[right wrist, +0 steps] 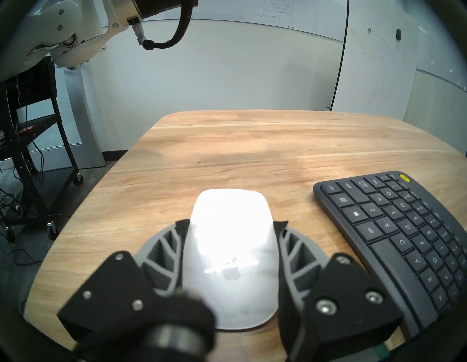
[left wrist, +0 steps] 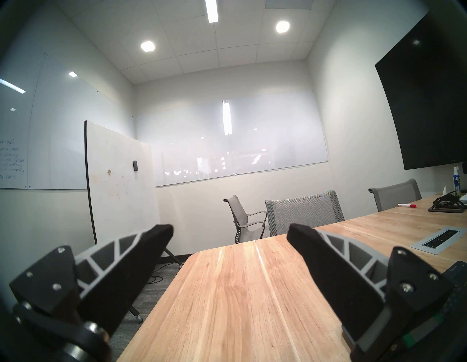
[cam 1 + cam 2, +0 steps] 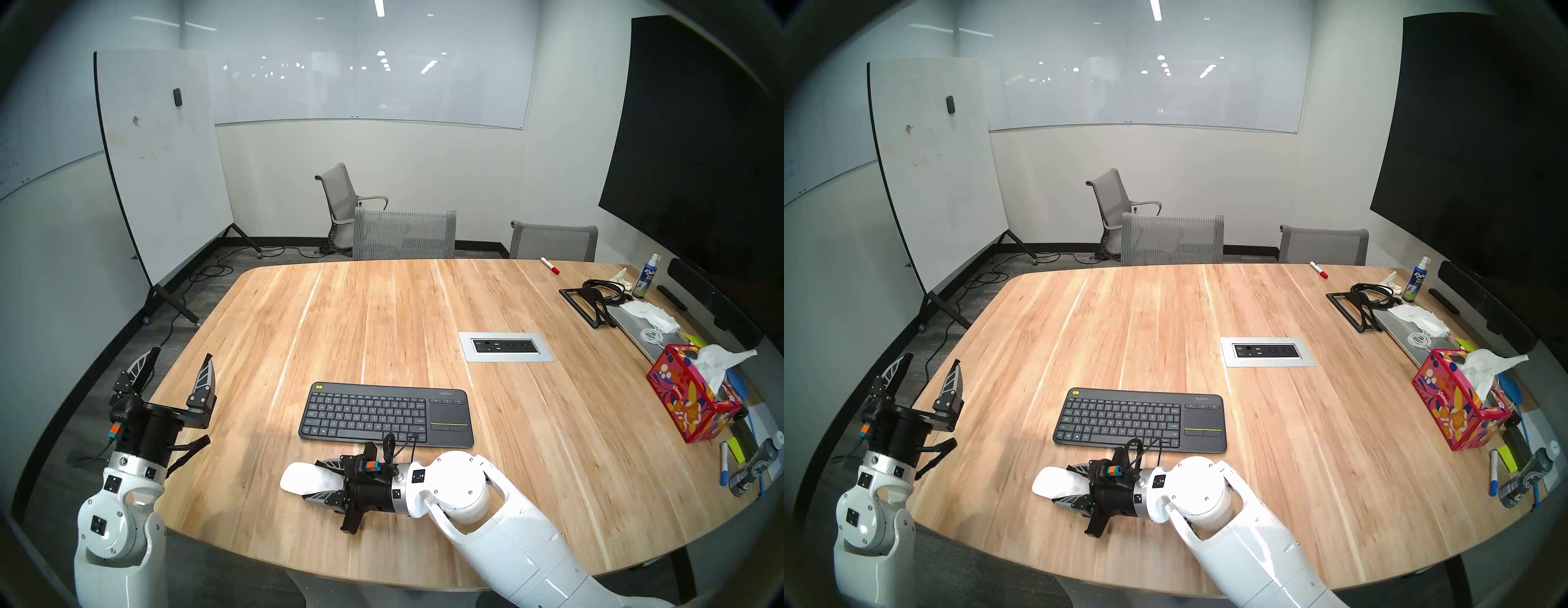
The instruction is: Put the mouse beside the keyboard
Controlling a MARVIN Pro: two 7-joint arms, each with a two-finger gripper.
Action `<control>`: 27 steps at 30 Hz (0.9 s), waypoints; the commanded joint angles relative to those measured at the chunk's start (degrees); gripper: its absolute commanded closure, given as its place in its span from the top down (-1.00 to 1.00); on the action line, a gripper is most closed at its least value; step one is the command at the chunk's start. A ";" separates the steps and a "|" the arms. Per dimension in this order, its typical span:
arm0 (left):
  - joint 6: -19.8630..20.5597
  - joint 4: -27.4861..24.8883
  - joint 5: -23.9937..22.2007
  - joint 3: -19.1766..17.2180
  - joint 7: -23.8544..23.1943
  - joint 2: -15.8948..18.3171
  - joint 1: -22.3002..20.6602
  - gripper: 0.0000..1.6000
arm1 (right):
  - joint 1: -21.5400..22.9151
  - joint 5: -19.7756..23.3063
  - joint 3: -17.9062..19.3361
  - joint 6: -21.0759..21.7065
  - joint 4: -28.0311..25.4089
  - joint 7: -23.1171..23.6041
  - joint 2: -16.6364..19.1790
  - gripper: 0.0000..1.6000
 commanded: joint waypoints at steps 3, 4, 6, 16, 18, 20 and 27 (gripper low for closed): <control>0.12 -0.82 0.08 -0.08 -0.08 -0.10 0.03 1.00 | 0.05 0.99 1.14 -0.41 -1.99 0.55 0.10 -1.00; 0.13 -0.82 0.09 -0.10 -0.12 -0.13 0.02 1.00 | -0.09 1.02 1.30 -0.55 -2.09 0.54 0.07 -1.00; 0.15 -0.82 0.11 -0.12 -0.17 -0.18 -0.01 1.00 | -0.44 1.20 1.70 -0.93 -2.27 0.45 0.04 -1.00; 0.22 -0.81 0.21 -0.27 -0.50 -0.49 -0.16 1.00 | -1.54 1.73 3.63 -2.19 -3.80 0.44 0.04 -1.00; 0.22 -0.80 0.23 -0.30 -0.55 -0.54 -0.19 1.00 | -1.57 1.70 4.04 -2.61 -4.07 0.31 0.01 -1.00; 0.23 -0.80 0.26 -0.33 -0.62 -0.60 -0.23 1.00 | -1.56 2.00 4.77 -2.73 -4.34 0.21 -0.11 -1.00; 0.28 -0.79 0.34 -0.44 -0.85 -0.82 -0.33 1.00 | -2.29 2.80 7.03 -3.92 -5.34 -0.40 0.13 -1.00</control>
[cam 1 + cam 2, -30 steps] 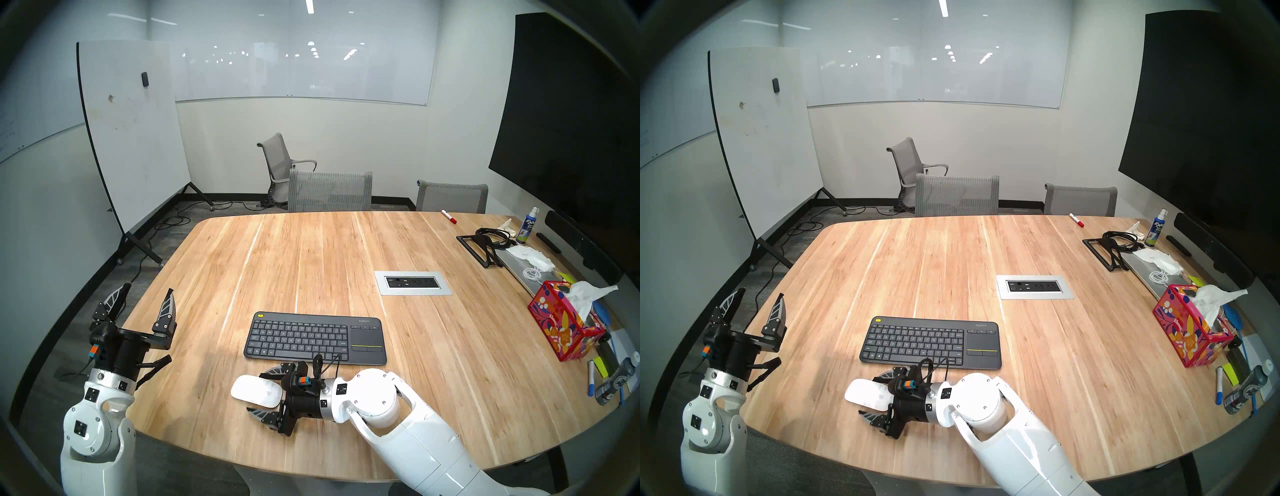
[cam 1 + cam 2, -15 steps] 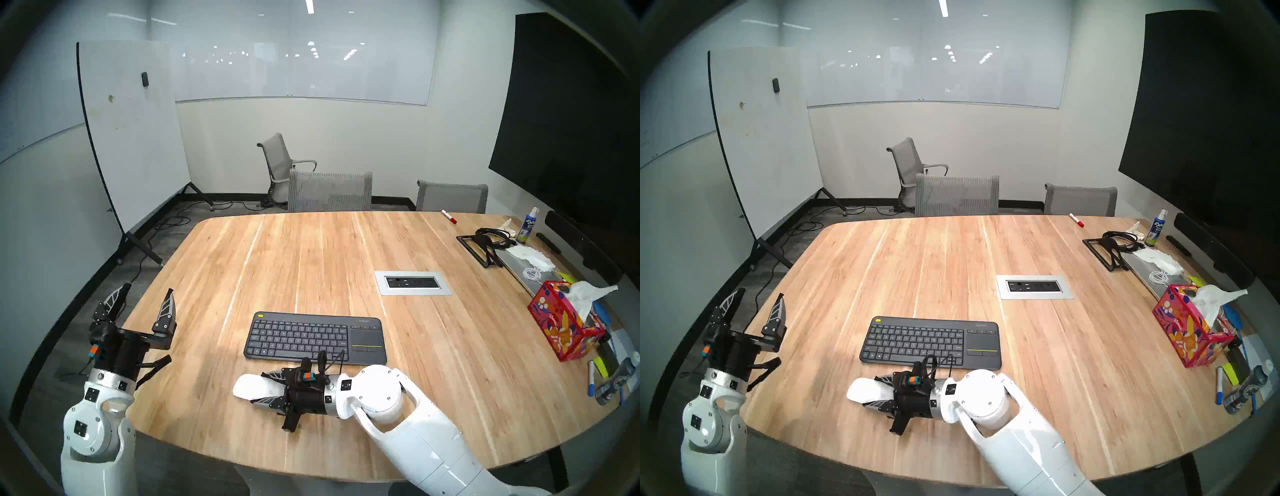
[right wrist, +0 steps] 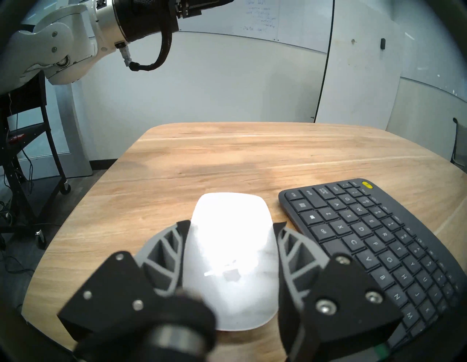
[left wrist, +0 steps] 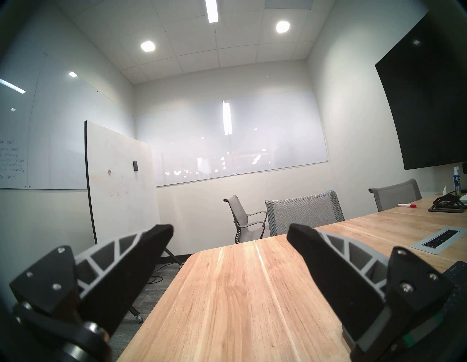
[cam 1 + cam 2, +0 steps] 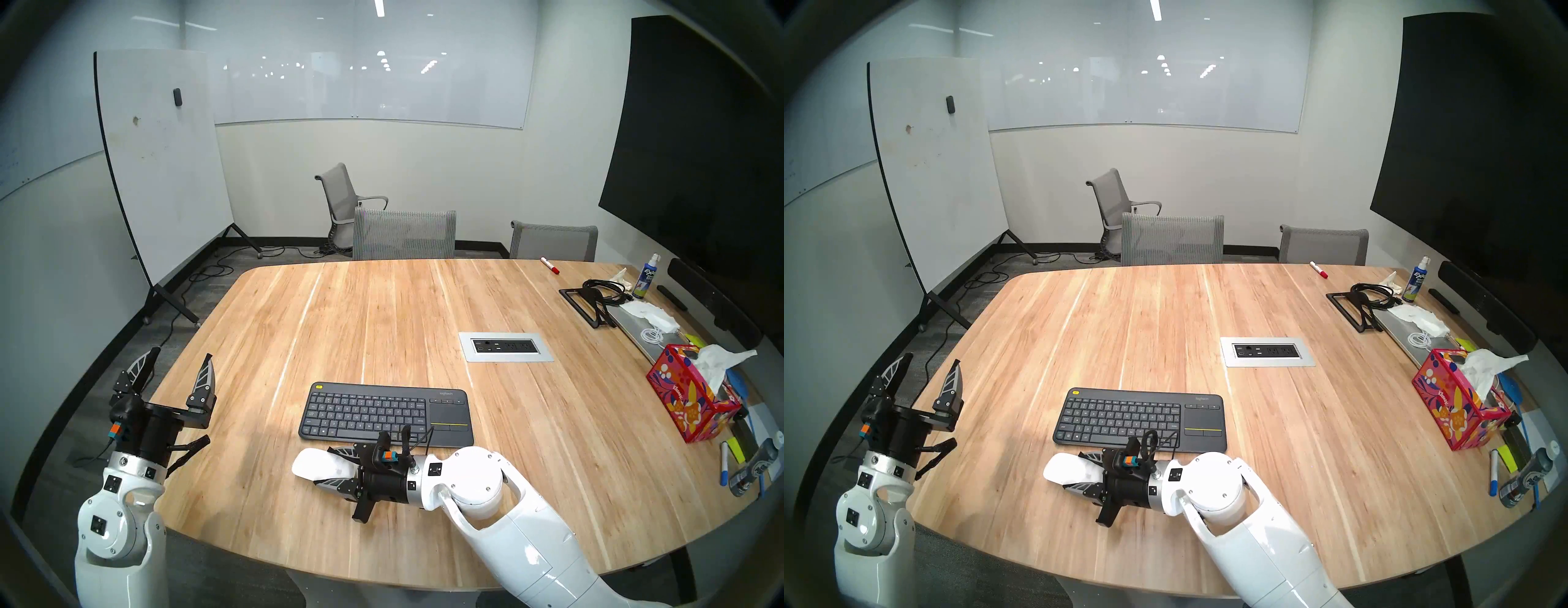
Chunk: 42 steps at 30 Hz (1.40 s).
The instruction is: Put the mouse beside the keyboard
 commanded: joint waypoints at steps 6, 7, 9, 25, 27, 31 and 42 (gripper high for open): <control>0.13 -0.80 0.09 -0.11 -0.18 -0.17 -0.01 1.00 | -0.76 2.48 3.80 -1.94 -3.55 -0.85 0.05 -1.00; 0.13 -0.80 0.09 -0.11 -0.18 -0.17 -0.01 1.00 | -0.76 2.48 3.80 -1.94 -3.55 -0.85 0.05 -1.00; 0.14 -0.80 0.11 -0.14 -0.24 -0.22 -0.04 1.00 | -1.12 2.72 4.65 -2.08 -3.90 -1.22 0.16 -1.00; 0.21 -0.76 0.26 -0.37 -0.73 -0.67 -0.28 1.00 | -3.57 5.75 13.29 -3.19 -5.77 -4.60 0.03 -1.00; 0.23 -0.77 0.29 -0.40 -0.79 -0.73 -0.31 1.00 | -3.92 6.35 14.48 -3.39 -5.70 -4.97 -0.08 -1.00; 0.28 -0.78 0.33 -0.45 -0.91 -0.85 -0.36 1.00 | -4.74 6.79 16.33 -3.67 -6.24 -5.57 0.07 -1.00; 0.37 -0.79 0.46 -0.62 -1.24 -1.18 -0.52 1.00 | -7.10 7.88 21.00 -5.68 -7.15 -7.93 -0.34 -1.00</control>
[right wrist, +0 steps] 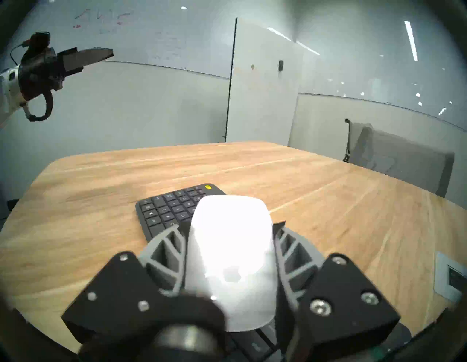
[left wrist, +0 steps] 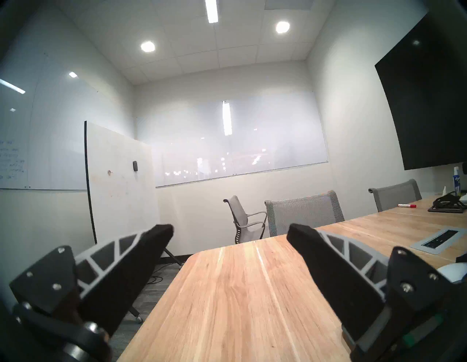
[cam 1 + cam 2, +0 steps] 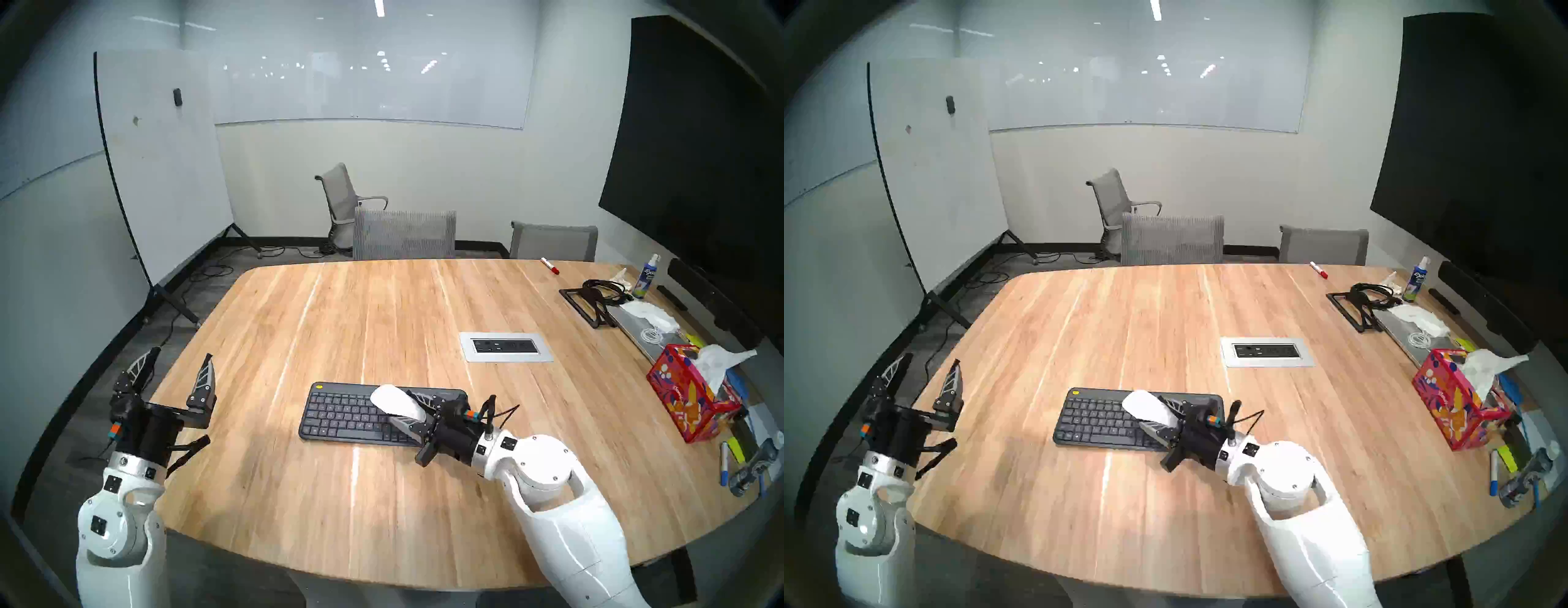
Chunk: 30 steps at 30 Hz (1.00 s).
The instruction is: Put the mouse beside the keyboard
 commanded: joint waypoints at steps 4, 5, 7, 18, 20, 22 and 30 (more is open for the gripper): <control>0.17 -0.79 0.05 -0.07 -0.10 -0.09 0.01 1.00 | -1.55 2.44 3.98 -2.09 -2.67 -2.27 -1.10 -1.00; 0.17 -0.79 0.07 -0.08 -0.13 -0.12 0.00 1.00 | -1.73 2.42 4.30 -2.39 -2.82 -2.49 -1.09 -1.00; 0.19 -0.80 0.09 -0.11 -0.20 -0.19 -0.04 1.00 | -2.23 2.60 5.00 -2.56 -3.14 -3.12 -1.39 -1.00; 0.28 -0.80 0.20 -0.26 -0.51 -0.49 -0.18 1.00 | -5.60 3.23 8.52 -4.46 -5.26 -6.30 -2.47 -1.00; 0.30 -0.81 0.22 -0.29 -0.56 -0.54 -0.21 1.00 | -6.02 3.47 9.01 -4.57 -5.54 -6.52 -2.56 -1.00; 0.31 -0.81 0.25 -0.33 -0.63 -0.61 -0.24 1.00 | -6.53 3.71 9.50 -4.45 -5.99 -6.88 -2.76 -1.00; 0.38 -0.81 0.33 -0.44 -0.86 -0.82 -0.35 1.00 | -8.31 2.98 11.12 -5.26 -6.99 -8.42 -2.69 -1.00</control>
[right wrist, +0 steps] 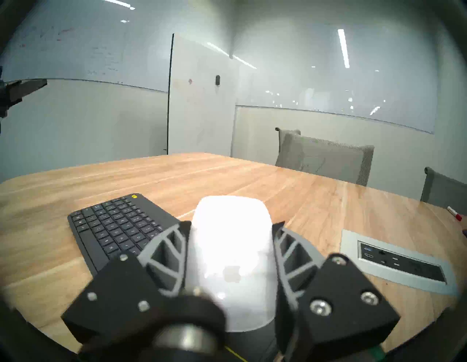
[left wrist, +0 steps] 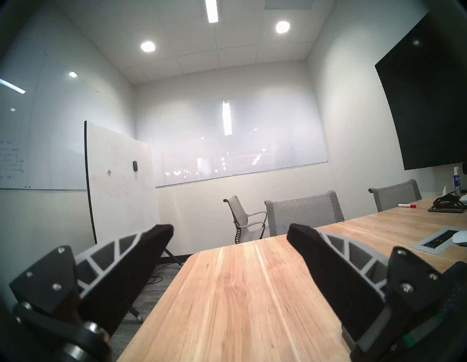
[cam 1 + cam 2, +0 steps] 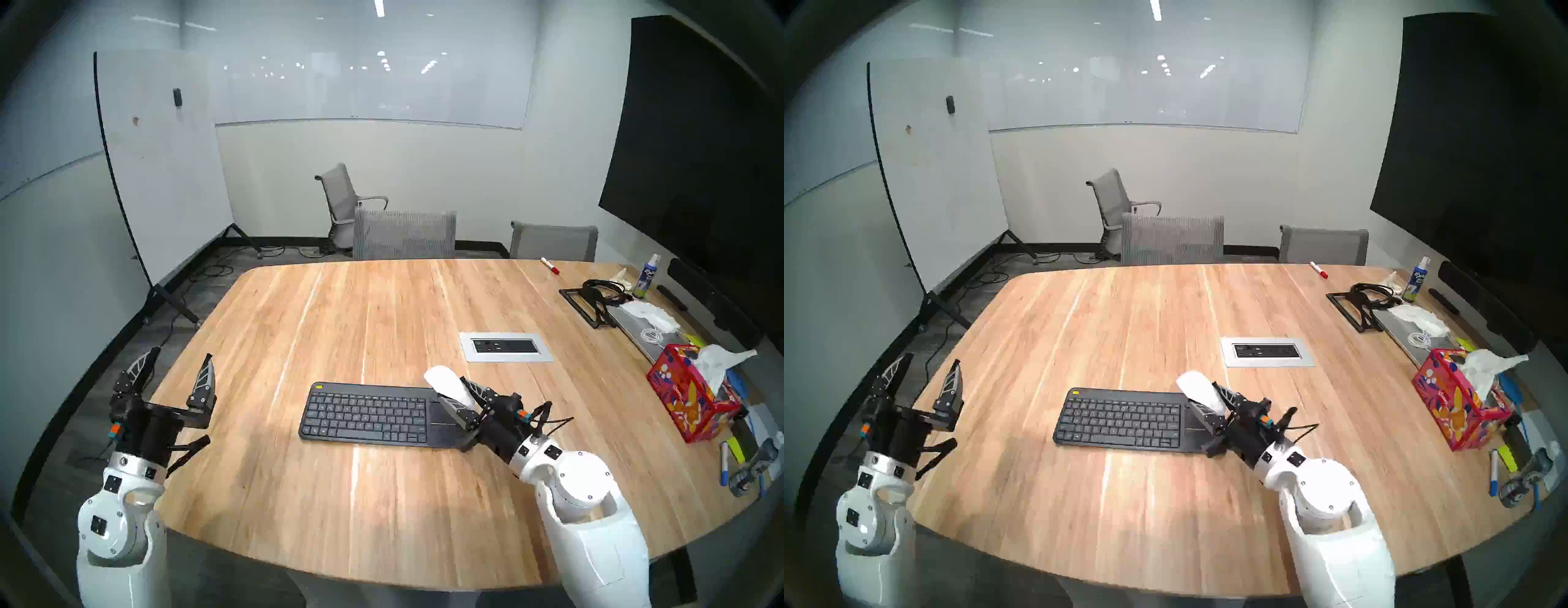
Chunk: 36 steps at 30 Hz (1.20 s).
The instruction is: Put the mouse beside the keyboard
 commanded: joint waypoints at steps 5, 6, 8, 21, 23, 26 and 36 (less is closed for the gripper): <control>0.16 -0.82 0.08 -0.07 -0.13 -0.13 0.00 1.00 | -2.33 -0.75 1.96 -1.75 -3.24 -2.61 -0.58 -1.00; 0.17 -0.82 0.09 -0.08 -0.15 -0.16 -0.01 1.00 | -2.49 -0.76 2.09 -1.83 -3.22 -2.71 -0.58 -1.00; 0.18 -0.82 0.11 -0.11 -0.21 -0.22 -0.04 1.00 | -2.96 -1.44 2.37 -2.33 -3.27 -3.46 -0.58 -1.00; 0.28 -0.82 0.26 -0.31 -0.62 -0.60 -0.24 1.00 | -6.28 -1.46 4.86 -3.34 -4.10 -7.38 -2.96 -1.00; 0.30 -0.82 0.29 -0.34 -0.68 -0.66 -0.27 1.00 | -6.59 -1.60 5.08 -3.76 -4.02 -7.76 -3.07 -1.00; 0.32 -0.82 0.32 -0.39 -0.78 -0.76 -0.32 1.00 | -7.03 -1.24 5.55 -3.62 -4.13 -8.45 -3.64 -1.00; 0.38 -0.82 0.43 -0.54 -1.09 -1.05 -0.47 1.00 | -7.02 -1.21 6.35 -3.15 -3.46 -10.23 -4.60 -1.00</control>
